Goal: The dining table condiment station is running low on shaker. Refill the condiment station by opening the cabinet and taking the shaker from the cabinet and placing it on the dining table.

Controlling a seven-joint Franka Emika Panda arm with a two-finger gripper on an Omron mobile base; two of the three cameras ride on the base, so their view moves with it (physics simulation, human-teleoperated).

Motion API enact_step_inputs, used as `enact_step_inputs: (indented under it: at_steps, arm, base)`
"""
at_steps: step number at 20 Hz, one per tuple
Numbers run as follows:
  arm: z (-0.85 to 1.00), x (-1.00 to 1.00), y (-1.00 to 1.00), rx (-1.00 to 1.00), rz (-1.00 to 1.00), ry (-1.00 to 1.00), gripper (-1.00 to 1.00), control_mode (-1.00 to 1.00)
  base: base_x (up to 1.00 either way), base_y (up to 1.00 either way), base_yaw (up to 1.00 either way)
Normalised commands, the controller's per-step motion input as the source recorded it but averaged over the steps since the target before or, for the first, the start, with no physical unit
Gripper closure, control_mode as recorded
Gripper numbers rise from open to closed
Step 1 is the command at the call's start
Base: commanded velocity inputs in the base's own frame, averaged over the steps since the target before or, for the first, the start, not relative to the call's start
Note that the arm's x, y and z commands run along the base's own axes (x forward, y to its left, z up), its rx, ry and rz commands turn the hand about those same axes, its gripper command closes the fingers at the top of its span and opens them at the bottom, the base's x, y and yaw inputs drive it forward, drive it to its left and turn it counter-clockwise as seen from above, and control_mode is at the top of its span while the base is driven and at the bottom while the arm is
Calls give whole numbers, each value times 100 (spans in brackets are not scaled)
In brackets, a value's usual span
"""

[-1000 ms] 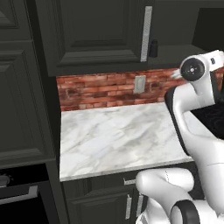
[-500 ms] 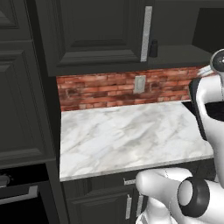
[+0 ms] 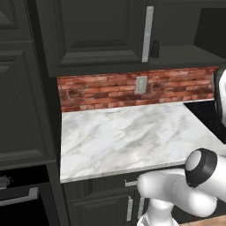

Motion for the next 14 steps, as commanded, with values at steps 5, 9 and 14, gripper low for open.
enact_step_inputs:
  at_steps: [5, 9, 14]
  arm:
    - [-5, -3, -89, 10, 0, 1, -100, -100]
    - [0, -5, -13, 0, 0, -8, -100, -100]
    - [-3, -11, 18, 0, 0, 0, -100, -100]
  base:
    - [0, 0, 0]
    - [0, 0, 0]
    - [0, 0, 0]
